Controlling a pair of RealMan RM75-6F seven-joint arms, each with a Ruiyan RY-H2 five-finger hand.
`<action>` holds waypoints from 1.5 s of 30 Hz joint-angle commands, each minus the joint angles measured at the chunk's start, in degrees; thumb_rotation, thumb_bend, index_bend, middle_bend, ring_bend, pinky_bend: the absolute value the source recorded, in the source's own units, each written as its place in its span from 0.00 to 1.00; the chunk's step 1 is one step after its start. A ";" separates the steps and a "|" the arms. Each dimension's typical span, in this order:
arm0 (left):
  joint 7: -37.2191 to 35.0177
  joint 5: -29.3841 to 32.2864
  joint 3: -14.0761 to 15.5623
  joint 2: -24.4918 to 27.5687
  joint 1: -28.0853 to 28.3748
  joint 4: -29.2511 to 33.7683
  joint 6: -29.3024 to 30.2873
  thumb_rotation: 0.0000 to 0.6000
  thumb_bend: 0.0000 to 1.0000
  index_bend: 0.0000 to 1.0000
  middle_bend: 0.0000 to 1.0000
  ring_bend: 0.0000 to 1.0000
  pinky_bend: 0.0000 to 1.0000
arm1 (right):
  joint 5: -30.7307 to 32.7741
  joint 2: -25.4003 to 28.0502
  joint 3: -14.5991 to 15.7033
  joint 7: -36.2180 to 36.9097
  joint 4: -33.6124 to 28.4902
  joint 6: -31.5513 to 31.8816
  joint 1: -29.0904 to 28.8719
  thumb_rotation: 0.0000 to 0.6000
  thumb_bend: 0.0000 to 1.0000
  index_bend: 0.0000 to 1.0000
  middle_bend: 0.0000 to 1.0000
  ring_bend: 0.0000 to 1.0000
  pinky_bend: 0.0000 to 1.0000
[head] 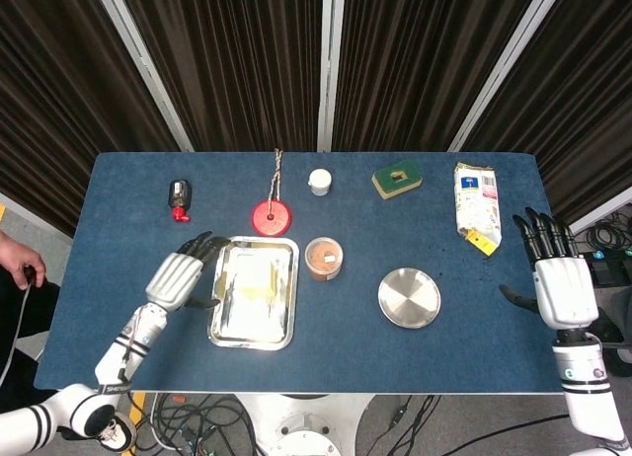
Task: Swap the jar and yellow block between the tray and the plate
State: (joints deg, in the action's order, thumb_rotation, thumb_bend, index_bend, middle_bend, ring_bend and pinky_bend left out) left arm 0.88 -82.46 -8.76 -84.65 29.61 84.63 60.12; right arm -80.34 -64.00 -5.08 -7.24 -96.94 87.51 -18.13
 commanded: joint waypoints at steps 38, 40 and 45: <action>-3.21 0.69 -0.91 -7.77 9.14 -1.68 -1.15 1.00 0.12 0.17 0.45 0.35 0.47 | 1.31 -0.78 -4.98 8.17 7.00 -2.20 3.96 1.00 0.07 0.00 0.00 0.00 0.03; -3.53 -0.68 -0.44 -8.10 10.03 -0.72 -1.59 1.00 0.12 0.17 0.46 0.36 0.47 | 1.63 -0.29 -5.40 8.58 6.70 -2.07 4.21 1.00 0.07 0.00 0.00 0.00 0.03; -3.87 -1.67 -0.16 -11.25 12.54 -1.10 -3.62 1.00 0.12 0.16 0.46 0.36 0.47 | 2.86 0.35 -5.87 10.10 7.30 -2.55 4.95 1.00 0.07 0.00 0.00 0.00 0.03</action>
State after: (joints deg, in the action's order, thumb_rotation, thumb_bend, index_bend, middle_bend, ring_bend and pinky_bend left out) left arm -2.62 -83.83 -9.06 -94.83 41.27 83.71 57.25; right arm -77.85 -63.75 -10.85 2.48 -89.89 85.26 -13.34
